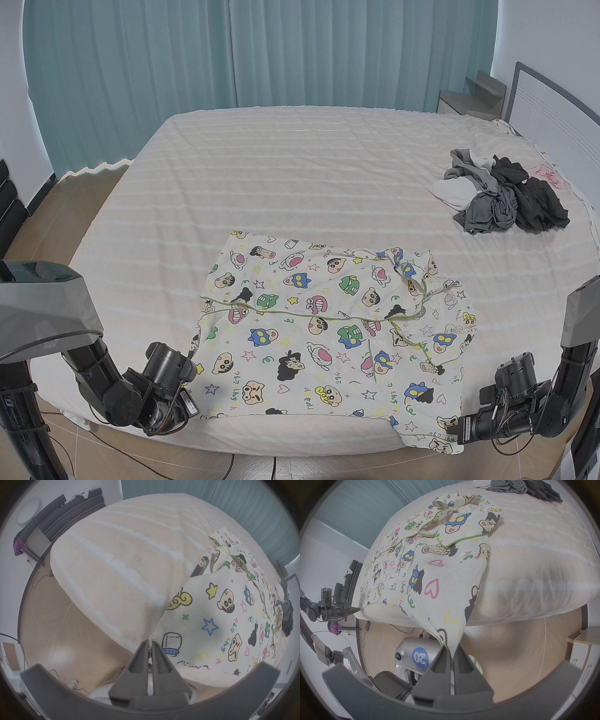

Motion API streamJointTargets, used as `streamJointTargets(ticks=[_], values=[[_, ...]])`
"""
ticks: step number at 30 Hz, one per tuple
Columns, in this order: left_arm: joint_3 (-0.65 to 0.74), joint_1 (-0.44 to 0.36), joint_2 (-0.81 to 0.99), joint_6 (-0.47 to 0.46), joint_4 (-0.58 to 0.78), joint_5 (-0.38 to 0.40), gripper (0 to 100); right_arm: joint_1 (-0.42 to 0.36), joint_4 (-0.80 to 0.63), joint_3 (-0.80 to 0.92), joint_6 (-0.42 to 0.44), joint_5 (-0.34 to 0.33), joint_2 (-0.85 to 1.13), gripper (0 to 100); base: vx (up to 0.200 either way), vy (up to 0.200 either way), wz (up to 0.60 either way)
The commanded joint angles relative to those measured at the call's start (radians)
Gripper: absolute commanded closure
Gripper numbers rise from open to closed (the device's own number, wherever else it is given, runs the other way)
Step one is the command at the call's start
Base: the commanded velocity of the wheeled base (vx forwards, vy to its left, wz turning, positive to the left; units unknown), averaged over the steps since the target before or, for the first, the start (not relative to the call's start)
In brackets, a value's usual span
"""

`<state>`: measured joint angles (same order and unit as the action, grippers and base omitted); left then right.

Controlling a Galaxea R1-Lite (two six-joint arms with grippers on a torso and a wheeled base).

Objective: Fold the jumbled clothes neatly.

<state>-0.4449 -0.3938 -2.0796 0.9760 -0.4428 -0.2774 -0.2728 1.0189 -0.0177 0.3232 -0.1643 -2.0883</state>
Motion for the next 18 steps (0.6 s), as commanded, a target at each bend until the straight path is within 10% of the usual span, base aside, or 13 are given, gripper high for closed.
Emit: streamJointTargets(ticks=[1, 18], values=[[0.022, 0.0, 0.027, 0.0, 0.012, -0.002, 100, 0.0, -0.003, 0.018, -0.001, -0.001, 0.002, 100, 0.0, 0.0, 0.0], [0.066, 0.01, 0.029, 0.001, 0.015, 0.001, 100, -0.017, -0.034, 0.018, -0.003, -0.001, -0.003, 100, 0.0, 0.0, 0.0]])
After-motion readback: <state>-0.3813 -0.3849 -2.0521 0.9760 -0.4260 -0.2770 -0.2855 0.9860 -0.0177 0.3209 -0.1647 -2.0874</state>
